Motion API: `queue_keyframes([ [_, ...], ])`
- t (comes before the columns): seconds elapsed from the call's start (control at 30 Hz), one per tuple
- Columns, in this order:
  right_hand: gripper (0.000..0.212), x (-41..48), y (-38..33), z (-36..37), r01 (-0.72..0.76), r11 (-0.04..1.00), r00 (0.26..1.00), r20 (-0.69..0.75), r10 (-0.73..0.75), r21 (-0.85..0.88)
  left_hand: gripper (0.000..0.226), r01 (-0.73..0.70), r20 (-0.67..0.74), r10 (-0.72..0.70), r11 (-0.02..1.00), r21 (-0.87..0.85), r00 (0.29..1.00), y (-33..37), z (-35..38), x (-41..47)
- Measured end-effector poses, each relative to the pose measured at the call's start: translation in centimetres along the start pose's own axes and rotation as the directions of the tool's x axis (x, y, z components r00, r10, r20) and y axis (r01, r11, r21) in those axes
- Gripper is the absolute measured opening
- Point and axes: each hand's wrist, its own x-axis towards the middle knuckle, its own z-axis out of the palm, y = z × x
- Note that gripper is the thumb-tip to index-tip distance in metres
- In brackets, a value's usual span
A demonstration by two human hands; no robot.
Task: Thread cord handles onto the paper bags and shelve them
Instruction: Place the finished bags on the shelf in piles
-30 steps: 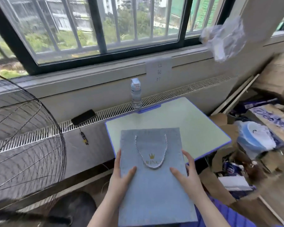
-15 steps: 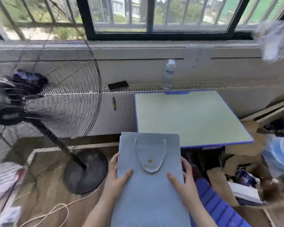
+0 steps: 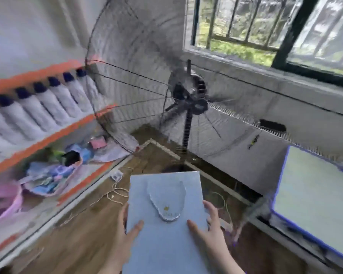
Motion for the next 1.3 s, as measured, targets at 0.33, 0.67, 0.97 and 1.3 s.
queue_keyframes([
  [0.33,0.047,7.4,-9.3,24.5,0.122,0.992,0.913,0.396,-0.099,-0.032,0.095,-0.152,-0.376,0.153,0.988,0.032,0.914,8.6,-21.1,5.4],
  [0.67,0.050,16.2,-18.4,40.4,0.260,0.965,0.863,0.454,-0.221,-0.026,0.064,-0.307,-0.445,0.288,0.951,0.031,0.848,17.7,-31.8,16.1],
  [0.97,0.048,28.6,-29.6,49.7,0.339,0.940,0.783,0.544,-0.301,0.032,0.058,-0.396,-0.476,0.387,0.914,0.088,0.789,25.7,-35.5,30.6],
  [1.3,0.043,37.9,-41.7,60.1,0.356,0.933,0.752,0.574,-0.323,0.058,0.057,-0.466,-0.584,0.385,0.884,0.012,0.715,36.5,-41.5,43.6],
])
